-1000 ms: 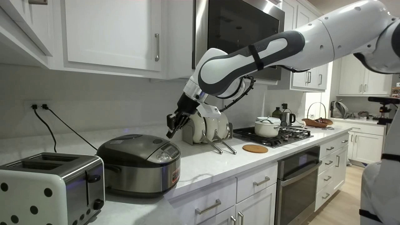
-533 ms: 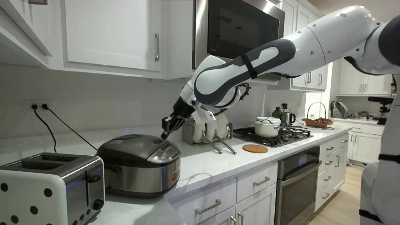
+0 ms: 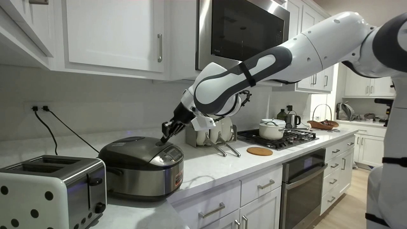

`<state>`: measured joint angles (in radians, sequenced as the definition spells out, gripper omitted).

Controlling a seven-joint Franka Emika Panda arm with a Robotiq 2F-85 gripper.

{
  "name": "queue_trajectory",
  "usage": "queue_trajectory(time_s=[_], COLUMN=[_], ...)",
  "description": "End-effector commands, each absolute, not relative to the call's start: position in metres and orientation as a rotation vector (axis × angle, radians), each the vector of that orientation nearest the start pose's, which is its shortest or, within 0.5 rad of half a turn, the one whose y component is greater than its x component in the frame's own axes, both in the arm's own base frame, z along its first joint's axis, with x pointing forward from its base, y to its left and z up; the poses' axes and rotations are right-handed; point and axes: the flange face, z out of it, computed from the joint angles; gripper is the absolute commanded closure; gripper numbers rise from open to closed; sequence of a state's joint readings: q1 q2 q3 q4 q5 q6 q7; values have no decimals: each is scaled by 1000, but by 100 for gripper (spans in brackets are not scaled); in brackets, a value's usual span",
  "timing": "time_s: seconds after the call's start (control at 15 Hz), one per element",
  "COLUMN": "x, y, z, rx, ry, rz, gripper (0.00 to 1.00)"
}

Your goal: Open the rice cooker

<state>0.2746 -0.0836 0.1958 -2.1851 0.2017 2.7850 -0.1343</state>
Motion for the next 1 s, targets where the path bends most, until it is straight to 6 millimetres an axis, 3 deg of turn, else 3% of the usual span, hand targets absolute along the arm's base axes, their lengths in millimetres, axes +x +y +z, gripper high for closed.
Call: queue_trajectory(time_s=[0.0,0.93], x=[514,526], y=[255,253], z=[502,488], rx=[-2674,-2670], ry=[-653,-706], rz=[-991,-1076], gripper=[100,100])
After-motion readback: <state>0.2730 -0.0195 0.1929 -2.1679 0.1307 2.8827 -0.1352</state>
